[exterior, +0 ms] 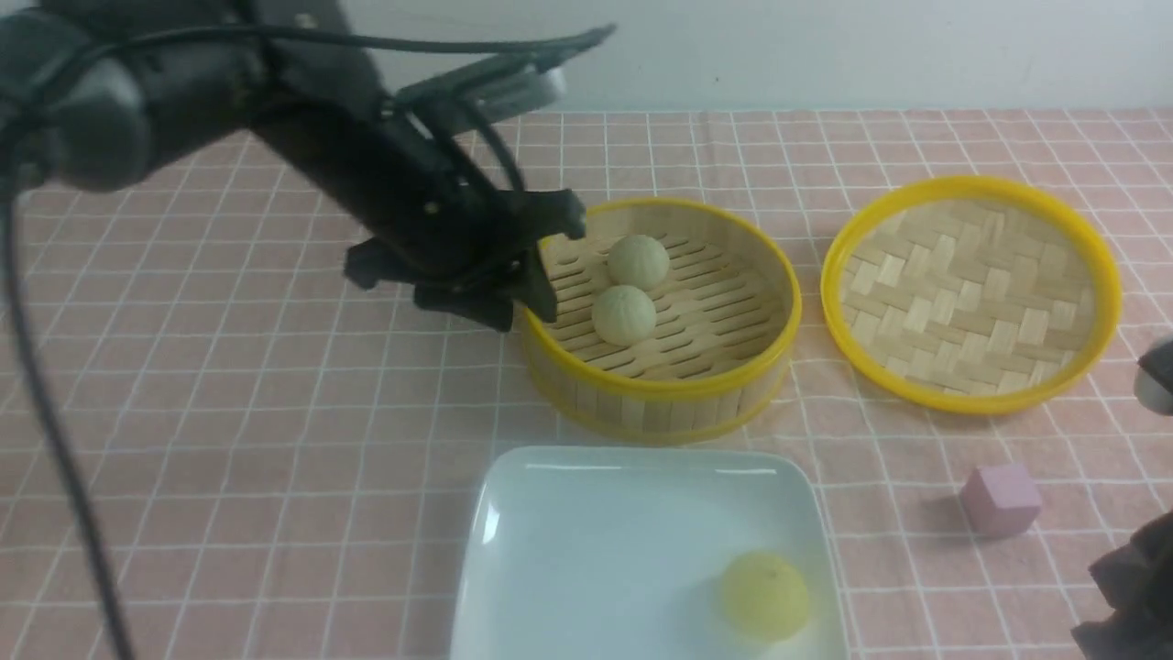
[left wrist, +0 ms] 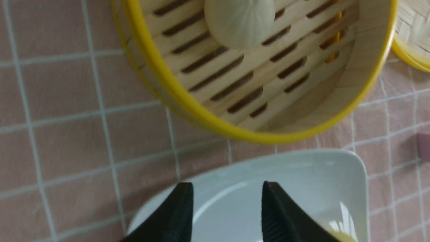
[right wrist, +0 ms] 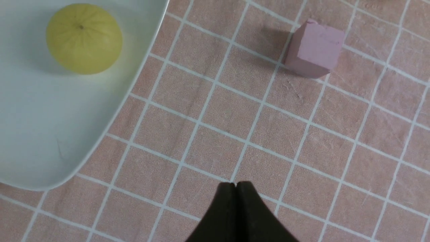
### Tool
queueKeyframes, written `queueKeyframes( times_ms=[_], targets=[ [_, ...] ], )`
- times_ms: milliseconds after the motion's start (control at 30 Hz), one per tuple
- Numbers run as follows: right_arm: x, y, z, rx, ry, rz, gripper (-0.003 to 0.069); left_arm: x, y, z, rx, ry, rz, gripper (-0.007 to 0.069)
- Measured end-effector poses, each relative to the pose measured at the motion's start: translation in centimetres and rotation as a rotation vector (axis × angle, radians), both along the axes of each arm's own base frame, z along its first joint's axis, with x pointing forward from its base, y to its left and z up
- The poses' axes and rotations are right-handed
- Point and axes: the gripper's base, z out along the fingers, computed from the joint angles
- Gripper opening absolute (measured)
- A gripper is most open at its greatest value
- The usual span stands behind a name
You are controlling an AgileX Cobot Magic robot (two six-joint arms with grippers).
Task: Put the steamed buns into the plate on the pink tablecloth.
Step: 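Reach into the bamboo steamer and grasp a bun with the left gripper, then carry the bun from the bamboo steamer to the plate with the left gripper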
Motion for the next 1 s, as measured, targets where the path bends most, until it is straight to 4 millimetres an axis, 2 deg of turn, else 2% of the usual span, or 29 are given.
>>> queueKeyframes(
  times_ms=[33, 67, 100, 167, 200, 233, 400, 467, 500, 567, 600, 667, 700, 800, 933, 1000],
  targets=[
    [0.0, 0.0, 0.0, 0.005, -0.001, -0.007, -0.0006, 0.8, -1.2, -0.1, 0.024, -0.028, -0.022, 0.0369],
    [0.0, 0.0, 0.0, 0.009, -0.002, -0.009, -0.0006, 0.8, -1.4, -0.5, 0.033, -0.023, -0.026, 0.0369],
    [0.1, 0.1, 0.0, 0.016, -0.006, -0.012, -0.0005, 1.8, -3.0, -1.0, 0.06, -0.051, -0.054, 0.0395],
    [0.1, 0.1, 0.1, 0.022, -0.01, -0.015, -0.0005, 3.0, -4.8, -1.8, 0.095, -0.089, -0.089, 0.0411],
    [0.1, 0.1, 0.1, 0.022, -0.01, -0.015, -0.0005, 3.1, -4.8, -1.6, 0.095, -0.097, -0.089, 0.0412],
    [0.1, 0.1, 0.1, 0.029, -0.012, -0.021, -0.0003, 3.8, -5.9, -2.4, 0.12, -0.116, -0.109, 0.0414],
    [0.1, 0.2, 0.1, 0.035, -0.014, -0.026, -0.0003, 5.4, -6.8, -3.9, 0.155, -0.149, -0.121, 0.0406],
    [0.2, 0.2, 0.1, 0.04, -0.019, -0.025, -0.0002, 6.1, -7.1, -5.3, 0.159, -0.161, -0.112, 0.0353],
    [0.2, 0.2, 0.1, 0.04, -0.02, -0.024, -0.0002, 6.1, -7.1, -5.3, 0.157, -0.163, -0.11, 0.0337],
    [0.2, 0.2, 0.1, 0.042, -0.022, -0.024, 0.0, 6.3, -7.2, -6.3, 0.157, -0.135, -0.088, 0.0136],
    [0.2, 0.2, 0.1, 0.042, -0.022, -0.024, 0.0, 6.3, -7.2, -6.3, 0.157, -0.132, -0.085, 0.0123],
    [0.2, 0.2, 0.1, 0.042, -0.022, -0.024, 0.0, 5.9, -7.0, -5.7, 0.163, -0.113, -0.086, 0.0048],
    [0.2, 0.2, 0.1, 0.042, -0.022, -0.024, 0.0, 5.4, -6.8, -4.5, 0.167, -0.105, -0.089, 0.0031],
    [0.2, 0.2, 0.1, 0.042, -0.022, -0.024, 0.0001, 3.7, -5.8, -1.0, 0.191, -0.086, -0.117, 0.0024],
    [0.2, 0.2, 0.1, 0.043, -0.022, -0.024, 0.0006, -0.2, -3.8, 5.2, 0.192, -0.094, -0.174, 0.0024],
    [0.2, 0.2, 0.1, 0.043, -0.022, -0.024, 0.0009, -1.9, -3.5, 5.9, 0.165, -0.062, -0.196, 0.0024]
  ],
)
